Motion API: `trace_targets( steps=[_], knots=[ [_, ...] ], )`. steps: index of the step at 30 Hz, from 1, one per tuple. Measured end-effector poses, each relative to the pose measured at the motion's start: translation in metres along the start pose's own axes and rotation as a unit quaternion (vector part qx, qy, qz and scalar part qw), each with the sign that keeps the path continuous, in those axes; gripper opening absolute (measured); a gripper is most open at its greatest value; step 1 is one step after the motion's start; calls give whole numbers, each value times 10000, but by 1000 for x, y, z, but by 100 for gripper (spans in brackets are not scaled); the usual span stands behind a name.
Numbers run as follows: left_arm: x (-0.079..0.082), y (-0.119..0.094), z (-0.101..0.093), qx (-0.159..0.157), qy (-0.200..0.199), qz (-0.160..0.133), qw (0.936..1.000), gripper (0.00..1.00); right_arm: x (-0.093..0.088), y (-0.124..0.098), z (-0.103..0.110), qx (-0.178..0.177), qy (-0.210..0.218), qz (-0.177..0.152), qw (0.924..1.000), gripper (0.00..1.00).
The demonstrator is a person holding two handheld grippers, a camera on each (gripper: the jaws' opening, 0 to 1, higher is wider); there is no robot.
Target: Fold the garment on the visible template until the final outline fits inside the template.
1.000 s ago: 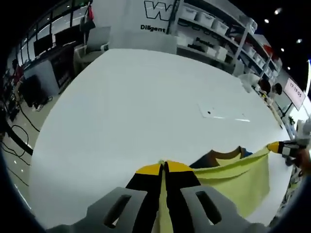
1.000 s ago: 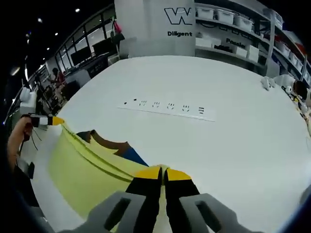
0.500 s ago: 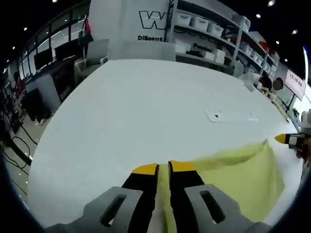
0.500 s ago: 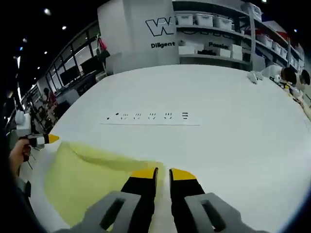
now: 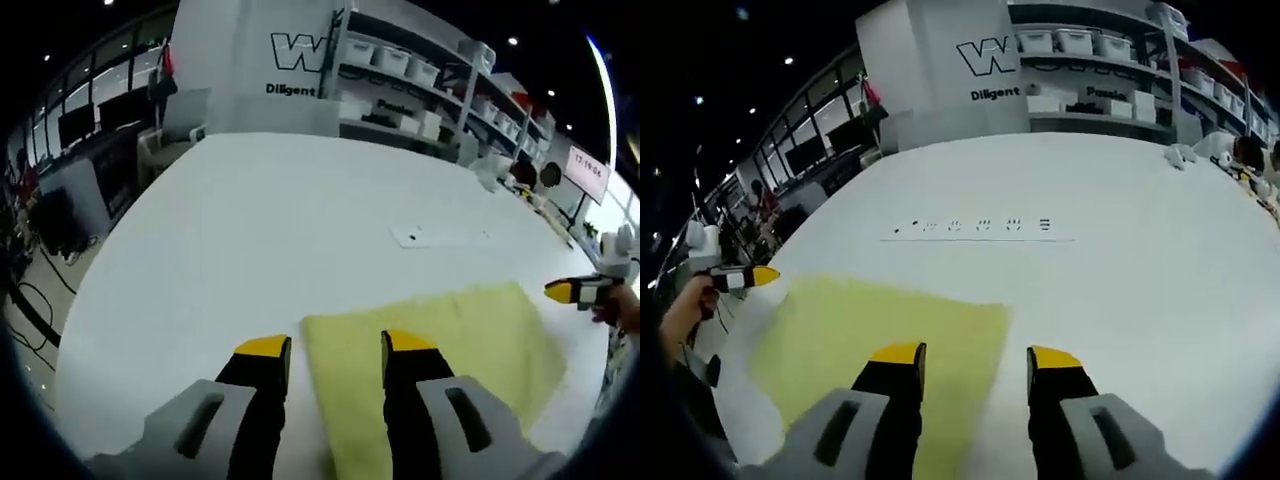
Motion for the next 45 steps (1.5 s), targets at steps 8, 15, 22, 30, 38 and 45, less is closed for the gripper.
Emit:
trace_targets(
  steps=[8,15,22,30,38,45],
  knots=[
    [-16,-24,-6,-161,13,-44,9999,48,-29,-28,26,341,-89,147,9993,45],
    [-37,-41,-11,-417,131,23,9990,50,-51,-42,34,469,-232,322,9981,47],
    [-53,-56,-13,-472,245,-84,9985,47,-69,-49,35,638,-170,402,9970,47],
    [-79,-68,-14,-564,237,93,9981,47,-88,-60,34,692,-207,516,9960,44],
    [-102,-81,-16,-758,366,98,9964,50,-105,-65,45,870,-471,558,9935,44],
    [-117,-90,-17,-924,684,173,9932,50,-114,-65,49,878,-401,587,9936,40]
  ],
)
Point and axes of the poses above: the point that each gripper's makers call its tool centre point, and the gripper's own axes: y roughly forward along the fingers, z roughly to its left, x roughly out of its top, the point moved 4 cm from there along -y, roughly backward along the fingers, and after that the axes turned 1 degree about z, right-handed, at the moved point
